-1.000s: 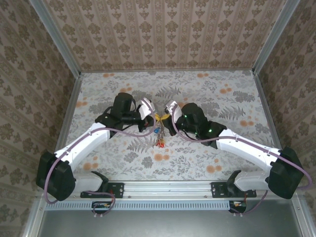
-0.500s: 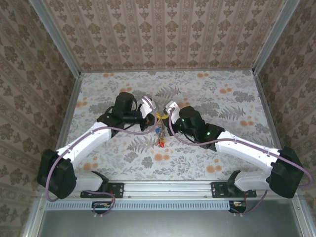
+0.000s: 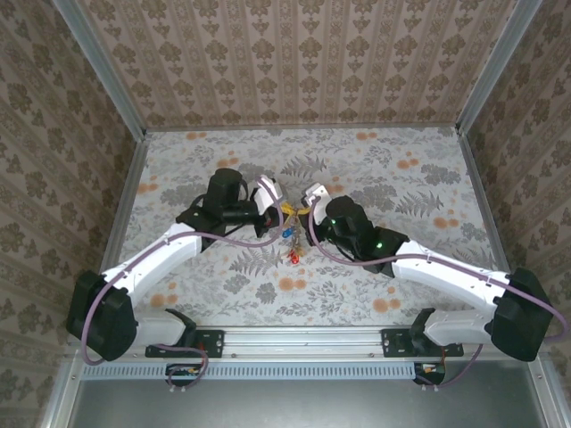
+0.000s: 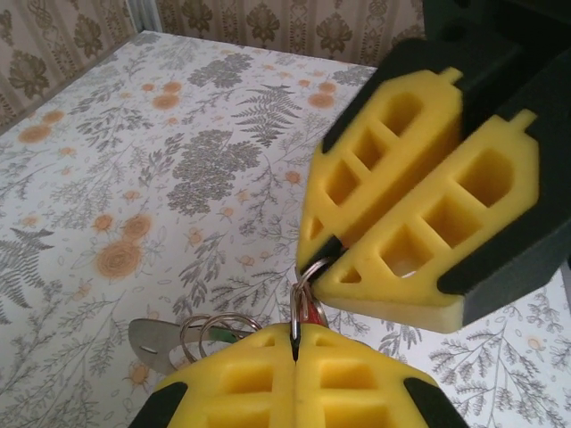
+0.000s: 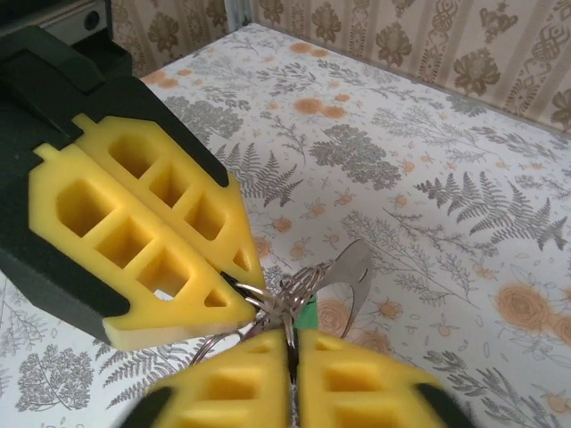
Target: Put the keys on the keyring
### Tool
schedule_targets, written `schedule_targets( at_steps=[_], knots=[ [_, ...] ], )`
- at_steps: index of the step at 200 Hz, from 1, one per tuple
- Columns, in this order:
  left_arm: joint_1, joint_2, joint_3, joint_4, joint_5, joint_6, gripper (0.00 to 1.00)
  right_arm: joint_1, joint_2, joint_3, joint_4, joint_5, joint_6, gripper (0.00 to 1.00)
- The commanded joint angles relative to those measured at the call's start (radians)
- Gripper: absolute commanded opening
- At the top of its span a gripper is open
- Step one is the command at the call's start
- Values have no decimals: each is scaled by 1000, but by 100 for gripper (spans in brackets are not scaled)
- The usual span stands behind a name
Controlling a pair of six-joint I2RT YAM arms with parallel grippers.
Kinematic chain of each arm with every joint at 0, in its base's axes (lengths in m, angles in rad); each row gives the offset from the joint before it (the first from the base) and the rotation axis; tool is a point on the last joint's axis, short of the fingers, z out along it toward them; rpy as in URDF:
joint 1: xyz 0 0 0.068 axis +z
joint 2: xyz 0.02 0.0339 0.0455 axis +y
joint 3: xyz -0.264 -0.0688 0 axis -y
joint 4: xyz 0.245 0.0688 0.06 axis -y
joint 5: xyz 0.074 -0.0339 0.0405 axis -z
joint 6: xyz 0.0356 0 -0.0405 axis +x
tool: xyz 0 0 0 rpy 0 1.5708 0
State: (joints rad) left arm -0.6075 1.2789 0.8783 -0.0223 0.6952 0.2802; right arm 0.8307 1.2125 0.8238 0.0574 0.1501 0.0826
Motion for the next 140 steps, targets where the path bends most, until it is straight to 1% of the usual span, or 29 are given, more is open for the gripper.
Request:
schedule_targets(
  at_steps=[1,33,58,78,88,95,104,119,140],
  knots=[
    [-3,-46,-20,83,62,-1,0,-33,-41,-32,22,-87,12,25],
    [-3,-46,-46,146,88,0,0,-77,-92,-38,-43,-129,4,35],
    [-1,-40,-50,170,114,14,0,-117,-162,-45,-84,-204,-57,37],
    [3,-38,-44,168,148,42,0,-143,-207,-40,-112,-298,-177,34],
    [8,-39,-41,163,171,59,0,-166,-217,-43,-113,-397,-267,32],
    [9,-42,-38,154,184,72,0,-182,-223,-48,-114,-476,-363,33],
    [12,-44,-30,137,205,93,0,-199,-223,-53,-122,-543,-448,34],
    [17,-46,-15,99,231,128,0,-227,-211,-12,-201,-562,-545,33],
    [24,-41,5,61,276,155,0,-229,-171,57,-298,-610,-679,33]
  ],
)
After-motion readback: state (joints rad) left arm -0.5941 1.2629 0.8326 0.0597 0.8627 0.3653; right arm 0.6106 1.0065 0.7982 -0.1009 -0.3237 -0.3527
